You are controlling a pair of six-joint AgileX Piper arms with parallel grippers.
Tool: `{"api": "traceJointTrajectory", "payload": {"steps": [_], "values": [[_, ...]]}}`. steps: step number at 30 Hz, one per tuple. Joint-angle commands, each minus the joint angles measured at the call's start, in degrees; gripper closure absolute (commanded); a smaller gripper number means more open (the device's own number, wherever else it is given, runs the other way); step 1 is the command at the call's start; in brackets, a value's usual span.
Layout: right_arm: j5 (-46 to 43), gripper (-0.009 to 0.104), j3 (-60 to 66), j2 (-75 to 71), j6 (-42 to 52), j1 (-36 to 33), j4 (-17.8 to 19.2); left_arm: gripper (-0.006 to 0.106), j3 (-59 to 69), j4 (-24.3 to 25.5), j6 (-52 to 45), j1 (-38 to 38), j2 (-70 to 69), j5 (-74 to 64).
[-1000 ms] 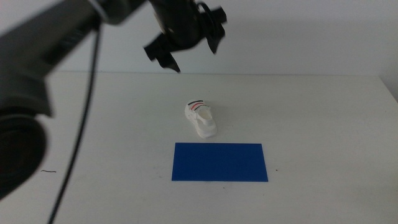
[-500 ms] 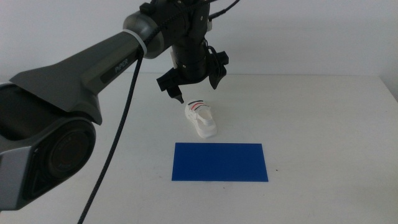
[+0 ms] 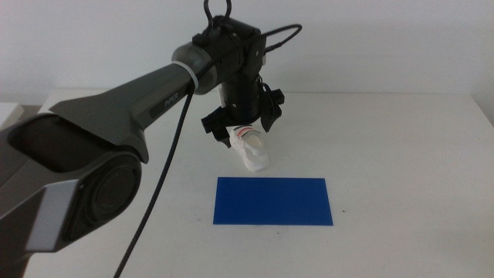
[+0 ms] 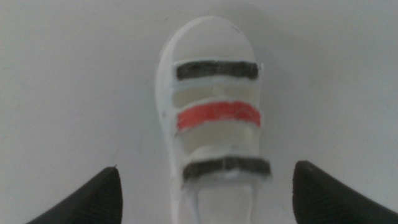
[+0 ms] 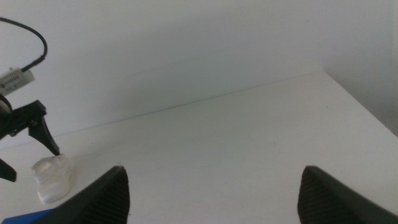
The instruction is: Use one arm to grab the shoe from the table and place it on the mat.
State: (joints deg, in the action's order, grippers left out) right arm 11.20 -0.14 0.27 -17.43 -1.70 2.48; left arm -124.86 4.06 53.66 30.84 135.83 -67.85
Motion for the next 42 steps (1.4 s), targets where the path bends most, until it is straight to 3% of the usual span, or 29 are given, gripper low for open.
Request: {"api": "traceJointTrajectory", "payload": {"steps": [1, 7, 12, 20, 22, 27, 34, 36, 38, 42], "values": [[-0.55, 0.016, 0.14, -0.27, 0.20, 0.00, 0.33, 0.007, -0.39, -0.40, 0.36, -0.10, 0.85, 1.80], [-0.55, 0.016, 0.14, -0.27, 0.20, 0.00, 0.33, 0.008, -0.39, -0.62, 0.89, -0.10, 3.40, 5.96], [-0.55, 0.016, 0.14, -0.27, 0.20, 0.00, 0.33, 0.023, -0.39, -0.62, 1.92, -0.10, 3.88, 6.63], [-0.55, 0.016, 0.14, -0.27, 0.20, 0.00, 0.33, 0.090, -0.39, 0.27, 1.92, 0.25, 1.56, 0.57], [-0.55, 0.016, 0.14, -0.27, 0.20, 0.00, 0.33, 0.102, -0.39, 2.16, 3.17, 1.37, -0.67, -2.11], [-0.55, 0.016, 0.14, -0.27, 0.20, 0.00, 0.33, 0.102, 1.94, 9.04, 19.99, 7.57, -8.85, -2.11], [-0.55, 0.016, 0.14, -0.27, 0.20, 0.00, 0.33, 0.102, 15.83, 9.63, 47.54, 15.45, -18.58, -2.11], [-0.55, 0.016, 0.14, -0.27, 0.20, 0.00, 0.33, 0.102, 21.87, 9.93, 61.04, 17.15, -19.13, -0.50], [-0.55, 0.016, 0.14, -0.27, 0.20, 0.00, 0.33, 0.102, 23.64, 8.85, 68.63, 17.38, -17.82, 3.89], [-0.55, 0.016, 0.14, -0.27, 0.20, 0.00, 0.33, 0.102, 23.65, 7.50, 68.25, 16.69, -14.48, 7.72]]}}
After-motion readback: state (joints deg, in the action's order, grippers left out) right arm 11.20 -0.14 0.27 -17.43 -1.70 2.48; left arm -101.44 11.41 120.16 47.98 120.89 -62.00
